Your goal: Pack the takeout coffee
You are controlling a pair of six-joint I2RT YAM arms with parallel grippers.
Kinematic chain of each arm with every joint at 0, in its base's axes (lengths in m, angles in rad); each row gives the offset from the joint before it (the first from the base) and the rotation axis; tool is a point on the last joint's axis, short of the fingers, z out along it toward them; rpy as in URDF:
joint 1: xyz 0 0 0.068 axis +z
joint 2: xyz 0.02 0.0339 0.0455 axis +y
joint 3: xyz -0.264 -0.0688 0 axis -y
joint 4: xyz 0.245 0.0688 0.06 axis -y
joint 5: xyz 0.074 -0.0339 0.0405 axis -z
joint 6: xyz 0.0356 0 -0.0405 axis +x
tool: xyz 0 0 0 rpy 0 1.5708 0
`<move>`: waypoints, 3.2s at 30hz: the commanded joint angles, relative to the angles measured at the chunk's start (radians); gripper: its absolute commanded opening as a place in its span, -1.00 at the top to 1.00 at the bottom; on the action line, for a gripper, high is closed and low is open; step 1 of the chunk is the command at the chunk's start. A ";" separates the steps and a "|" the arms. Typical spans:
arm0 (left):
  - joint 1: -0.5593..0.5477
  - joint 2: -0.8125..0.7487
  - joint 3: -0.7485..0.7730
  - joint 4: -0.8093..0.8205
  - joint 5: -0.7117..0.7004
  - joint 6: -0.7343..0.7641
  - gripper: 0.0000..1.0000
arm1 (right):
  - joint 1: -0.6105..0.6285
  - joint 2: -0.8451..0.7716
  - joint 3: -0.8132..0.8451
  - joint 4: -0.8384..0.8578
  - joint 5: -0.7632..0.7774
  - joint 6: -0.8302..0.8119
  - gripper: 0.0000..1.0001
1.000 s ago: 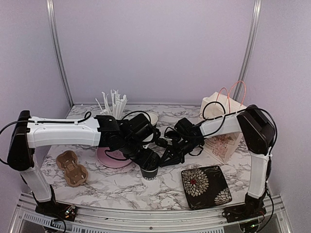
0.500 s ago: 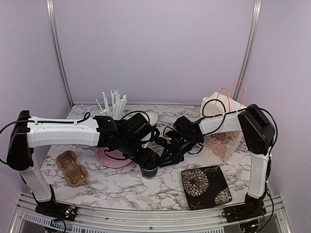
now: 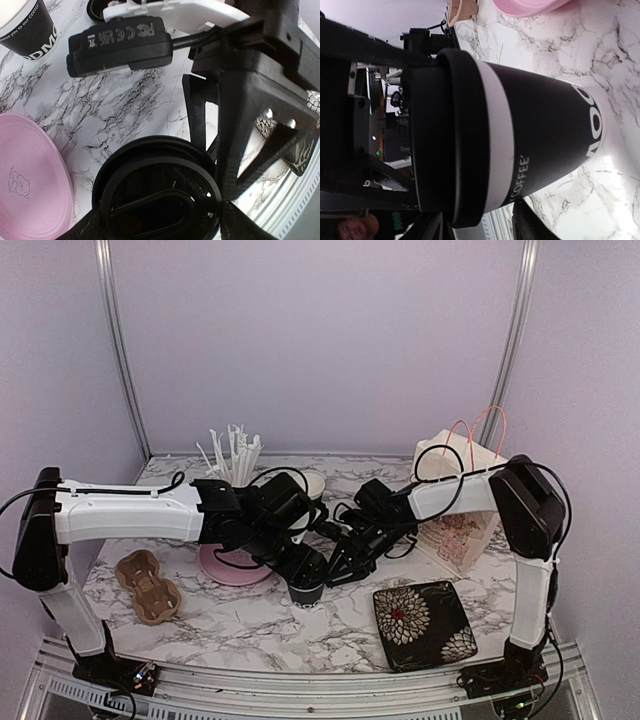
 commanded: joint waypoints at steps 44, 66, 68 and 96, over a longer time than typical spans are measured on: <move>0.035 -0.083 -0.033 -0.025 0.166 0.117 -0.71 | -0.008 -0.065 0.066 0.038 0.057 -0.144 -0.11; 0.039 -0.094 -0.073 0.043 0.163 0.116 -0.69 | 0.049 0.021 0.072 0.016 0.181 -0.104 0.50; 0.041 -0.109 -0.071 0.053 0.136 0.114 -0.72 | 0.051 0.016 0.076 0.013 0.178 -0.108 0.50; -0.101 -0.456 -0.453 0.222 0.033 -0.122 -0.81 | 0.056 -0.056 0.052 0.018 0.158 -0.142 0.43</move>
